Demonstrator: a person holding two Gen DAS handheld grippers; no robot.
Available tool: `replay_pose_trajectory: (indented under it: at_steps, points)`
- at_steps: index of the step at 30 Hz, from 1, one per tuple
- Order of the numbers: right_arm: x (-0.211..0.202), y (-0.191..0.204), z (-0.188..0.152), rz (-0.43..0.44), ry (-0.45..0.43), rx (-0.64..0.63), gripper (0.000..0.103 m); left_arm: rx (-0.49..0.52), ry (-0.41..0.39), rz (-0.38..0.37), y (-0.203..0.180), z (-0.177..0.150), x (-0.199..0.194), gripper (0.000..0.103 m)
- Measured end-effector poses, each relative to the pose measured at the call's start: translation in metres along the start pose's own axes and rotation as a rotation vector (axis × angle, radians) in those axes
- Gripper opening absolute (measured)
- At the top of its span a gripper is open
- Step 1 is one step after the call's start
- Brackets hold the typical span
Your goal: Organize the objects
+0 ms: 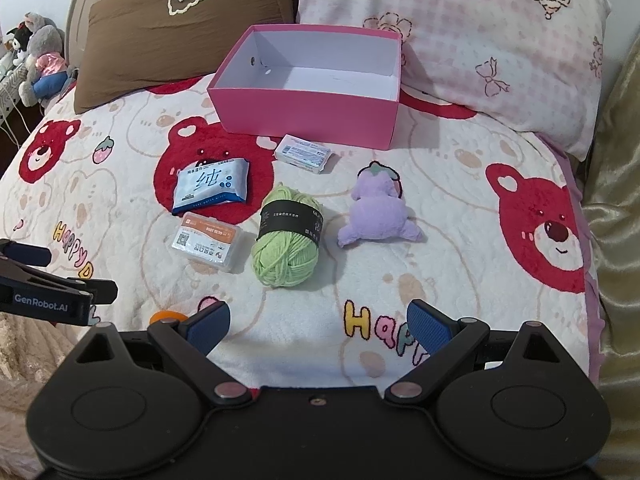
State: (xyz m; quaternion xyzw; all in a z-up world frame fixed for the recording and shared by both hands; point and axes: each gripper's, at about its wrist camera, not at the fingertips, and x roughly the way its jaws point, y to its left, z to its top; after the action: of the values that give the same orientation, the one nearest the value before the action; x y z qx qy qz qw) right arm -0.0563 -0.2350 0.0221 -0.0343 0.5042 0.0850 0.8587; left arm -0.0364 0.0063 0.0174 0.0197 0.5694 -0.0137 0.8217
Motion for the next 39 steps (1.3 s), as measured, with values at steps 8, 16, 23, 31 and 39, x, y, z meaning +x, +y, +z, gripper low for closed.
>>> replay_pose_trajectory:
  at_steps: [8,16,23,31,39]
  points:
    - [-0.003,0.000,0.000,-0.003,-0.010,-0.001,0.097,0.028,-0.056,0.010,-0.003,-0.002,-0.012,0.103]
    - [-0.010,-0.004,0.001,-0.015,-0.028,-0.004,0.097,-0.010,-0.055,-0.007,0.003,-0.001,-0.016,0.103]
    - [-0.018,-0.008,0.006,-0.019,-0.048,-0.010,0.097,-0.038,-0.072,-0.025,0.017,0.002,-0.022,0.103]
    - [-0.017,-0.005,0.010,-0.012,-0.047,-0.040,0.097,0.025,-0.109,0.010,0.021,0.011,-0.027,0.103]
    - [-0.012,0.004,0.021,0.020,-0.040,-0.083,0.097,0.036,-0.130,0.006,0.024,0.026,-0.029,0.103]
